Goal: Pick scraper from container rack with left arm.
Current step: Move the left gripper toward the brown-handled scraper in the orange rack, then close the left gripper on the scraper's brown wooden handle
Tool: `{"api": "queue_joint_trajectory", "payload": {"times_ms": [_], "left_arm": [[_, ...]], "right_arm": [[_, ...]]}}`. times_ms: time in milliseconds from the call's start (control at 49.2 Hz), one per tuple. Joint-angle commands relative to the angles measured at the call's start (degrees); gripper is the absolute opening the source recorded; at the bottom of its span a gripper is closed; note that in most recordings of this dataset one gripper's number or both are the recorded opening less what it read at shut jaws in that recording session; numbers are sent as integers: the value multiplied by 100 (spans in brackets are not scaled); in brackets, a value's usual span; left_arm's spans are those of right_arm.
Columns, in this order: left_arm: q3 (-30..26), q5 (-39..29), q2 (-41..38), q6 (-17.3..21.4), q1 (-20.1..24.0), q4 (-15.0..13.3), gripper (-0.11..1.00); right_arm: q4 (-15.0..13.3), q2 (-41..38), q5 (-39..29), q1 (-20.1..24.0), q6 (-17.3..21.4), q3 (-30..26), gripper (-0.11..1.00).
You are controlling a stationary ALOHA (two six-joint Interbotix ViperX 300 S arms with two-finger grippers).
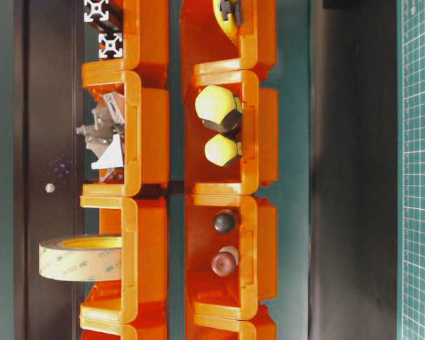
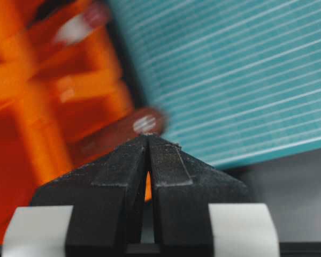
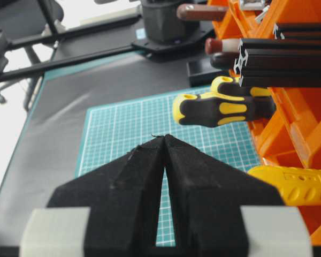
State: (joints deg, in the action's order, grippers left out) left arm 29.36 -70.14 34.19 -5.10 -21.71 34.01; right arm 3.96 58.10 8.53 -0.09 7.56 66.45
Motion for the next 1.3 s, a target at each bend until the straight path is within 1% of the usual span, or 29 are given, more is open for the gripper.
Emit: {"api": "queue_joint_trajectory", "payload": {"times_ms": [0, 20, 41, 142, 183, 244, 366, 468, 610, 753, 915, 956, 997, 1037, 1058, 1119, 1200, 1241, 1282], "left_arm": [[-97, -598, -185, -949, -650, 1090, 0], [-79, -703, -229, -1160, -773, 1230, 0], [-18, -835, -316, -1468, -958, 1441, 0], [62, -1169, -668, -2338, -1468, 2039, 0], [62, -1257, -817, -2593, -1582, 2162, 0], [70, -1310, -1046, -2821, -1608, 2171, 0], [167, -1327, -1485, -2839, -1635, 2171, 0], [185, -1318, -1661, -2848, -1626, 2180, 0], [211, -1239, -1644, -2892, -1582, 2171, 0], [299, -1020, -1529, -2900, -1582, 2180, 0], [352, -835, -1477, -2900, -1468, 2171, 2], [352, -835, -1477, -2927, -1397, 2171, 7], [360, -826, -1477, -2953, -1318, 2171, 16], [396, -800, -1468, -2988, -1204, 2171, 27], [422, -782, -1459, -2988, -1160, 2171, 35], [536, -686, -1433, -2997, -1002, 2162, 54], [703, -369, -1406, -2988, -835, 2162, 76], [800, -167, -1380, -2962, -773, 2162, 84], [879, -18, -1354, -2944, -721, 2162, 89]], "right_arm": [[26, -26, -9, -9, 0, -202, 0], [18, -26, -9, -9, 0, -202, 0], [18, -26, -18, -9, 0, -202, 0], [18, -26, -97, 0, 0, -202, 0], [18, -26, -149, -9, 0, -193, 0], [18, -26, -229, -9, 0, -202, 0], [18, -26, -299, -9, 9, -193, 0], [18, -26, -308, -9, 9, -202, 0], [18, -26, -369, -9, 0, -185, 0], [18, -26, -457, -9, 0, -176, 0], [18, -26, -501, -9, 0, -176, 0], [18, -26, -501, -9, 0, -176, 0], [18, -26, -501, -9, 0, -167, 0], [18, -26, -501, -9, 0, -167, 0], [18, -26, -501, -9, 0, -158, 0], [18, -26, -501, -9, 0, -141, 0], [18, -18, -510, -9, 0, -114, 0], [18, -18, -510, 0, 0, -105, 0], [18, -18, -501, -9, 0, -88, 0]]}}
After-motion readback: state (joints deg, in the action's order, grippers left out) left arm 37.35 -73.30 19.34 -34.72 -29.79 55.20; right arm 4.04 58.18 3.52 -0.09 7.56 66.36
